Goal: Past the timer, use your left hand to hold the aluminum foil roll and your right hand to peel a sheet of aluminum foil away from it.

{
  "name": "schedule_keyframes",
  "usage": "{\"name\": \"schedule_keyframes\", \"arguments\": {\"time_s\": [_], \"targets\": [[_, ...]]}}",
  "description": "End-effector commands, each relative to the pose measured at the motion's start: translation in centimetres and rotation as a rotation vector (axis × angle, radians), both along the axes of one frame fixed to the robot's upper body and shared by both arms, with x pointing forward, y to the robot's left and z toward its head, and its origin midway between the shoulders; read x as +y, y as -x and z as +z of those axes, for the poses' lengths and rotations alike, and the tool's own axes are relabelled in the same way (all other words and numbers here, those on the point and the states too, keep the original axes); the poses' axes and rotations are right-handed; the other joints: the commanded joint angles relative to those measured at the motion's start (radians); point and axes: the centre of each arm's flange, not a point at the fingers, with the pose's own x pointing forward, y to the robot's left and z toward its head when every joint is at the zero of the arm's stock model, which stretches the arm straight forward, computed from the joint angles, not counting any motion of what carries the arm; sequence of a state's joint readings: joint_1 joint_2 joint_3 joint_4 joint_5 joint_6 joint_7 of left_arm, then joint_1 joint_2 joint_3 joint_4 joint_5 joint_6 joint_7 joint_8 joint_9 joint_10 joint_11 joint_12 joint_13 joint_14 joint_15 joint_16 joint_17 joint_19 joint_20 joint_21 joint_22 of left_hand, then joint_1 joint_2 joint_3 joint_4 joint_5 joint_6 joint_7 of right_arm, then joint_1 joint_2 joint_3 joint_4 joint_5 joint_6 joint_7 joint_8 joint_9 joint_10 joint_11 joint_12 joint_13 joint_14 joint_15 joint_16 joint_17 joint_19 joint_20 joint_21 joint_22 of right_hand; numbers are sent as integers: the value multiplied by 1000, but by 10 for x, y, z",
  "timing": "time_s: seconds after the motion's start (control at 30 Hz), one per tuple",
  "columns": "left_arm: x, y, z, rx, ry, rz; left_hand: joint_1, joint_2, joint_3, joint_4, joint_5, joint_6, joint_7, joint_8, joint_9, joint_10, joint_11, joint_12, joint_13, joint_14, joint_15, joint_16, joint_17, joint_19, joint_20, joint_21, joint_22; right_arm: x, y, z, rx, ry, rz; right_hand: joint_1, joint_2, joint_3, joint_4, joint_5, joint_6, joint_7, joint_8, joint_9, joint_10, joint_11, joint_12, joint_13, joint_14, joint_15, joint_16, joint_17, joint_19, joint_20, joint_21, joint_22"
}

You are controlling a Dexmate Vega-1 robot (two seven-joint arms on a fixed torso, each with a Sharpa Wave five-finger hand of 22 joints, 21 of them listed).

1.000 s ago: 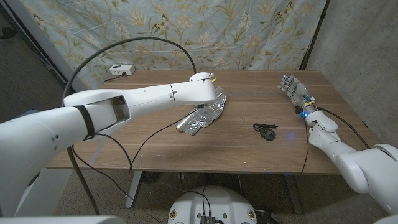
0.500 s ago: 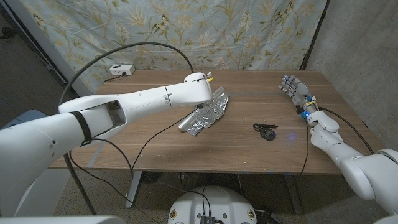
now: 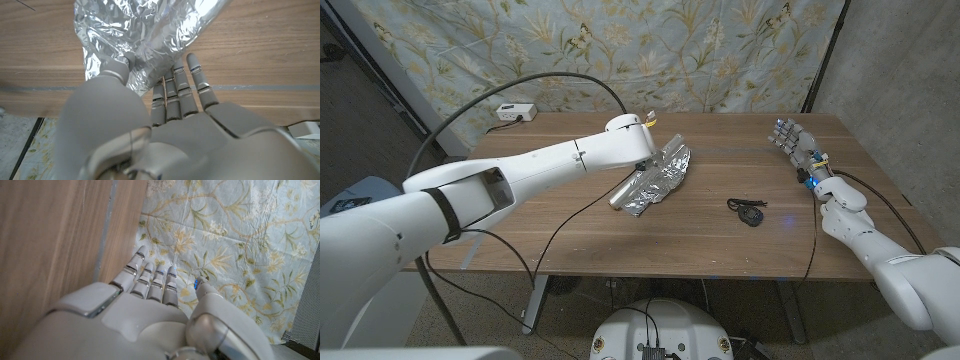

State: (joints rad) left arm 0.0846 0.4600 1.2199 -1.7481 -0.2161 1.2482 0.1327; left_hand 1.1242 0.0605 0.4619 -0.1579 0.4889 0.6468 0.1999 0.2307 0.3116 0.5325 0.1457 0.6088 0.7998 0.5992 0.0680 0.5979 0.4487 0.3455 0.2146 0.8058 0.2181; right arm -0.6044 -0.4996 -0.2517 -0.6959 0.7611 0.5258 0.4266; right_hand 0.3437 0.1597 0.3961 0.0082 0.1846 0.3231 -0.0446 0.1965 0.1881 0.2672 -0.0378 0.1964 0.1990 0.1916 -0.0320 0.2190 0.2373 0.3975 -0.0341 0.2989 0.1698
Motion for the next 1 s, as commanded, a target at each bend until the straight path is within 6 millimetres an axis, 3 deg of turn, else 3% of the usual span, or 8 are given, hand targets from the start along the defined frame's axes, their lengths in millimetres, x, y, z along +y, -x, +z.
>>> {"name": "schedule_keyframes", "arguments": {"time_s": [0.03,0.37,1.0], "targets": [[8,-1,2,11,56,-53,-29,-9,2,10,11,10,-1,5,12,55,-65,11,-1,-26,18,-38,-21,-17,2,-2,-4,3,4,4,5,17,-11,-6,-2,1,-5,-2,-4,1,0,5,0,1,3,4,4,4,7,-1,12,6,-6,3],[19,-1,2,-1,108,-90,-66,-22,2,15,12,3,-10,-4,29,43,-71,8,-22,-84,71,-144,-102,-47,1,-3,-13,9,8,10,9,41,-16,-7,-1,2,-6,-2,-5,0,0,5,0,1,3,4,5,4,8,-1,14,9,-9,3],[50,-11,-2,-14,343,-185,-77,-24,10,9,18,30,-17,2,44,59,-81,34,-11,-46,60,-190,-165,-22,-3,13,-18,27,14,33,0,113,-9,-8,-1,4,-7,-2,-6,1,0,5,-1,-1,2,4,6,7,8,-2,22,24,-12,3]]}}
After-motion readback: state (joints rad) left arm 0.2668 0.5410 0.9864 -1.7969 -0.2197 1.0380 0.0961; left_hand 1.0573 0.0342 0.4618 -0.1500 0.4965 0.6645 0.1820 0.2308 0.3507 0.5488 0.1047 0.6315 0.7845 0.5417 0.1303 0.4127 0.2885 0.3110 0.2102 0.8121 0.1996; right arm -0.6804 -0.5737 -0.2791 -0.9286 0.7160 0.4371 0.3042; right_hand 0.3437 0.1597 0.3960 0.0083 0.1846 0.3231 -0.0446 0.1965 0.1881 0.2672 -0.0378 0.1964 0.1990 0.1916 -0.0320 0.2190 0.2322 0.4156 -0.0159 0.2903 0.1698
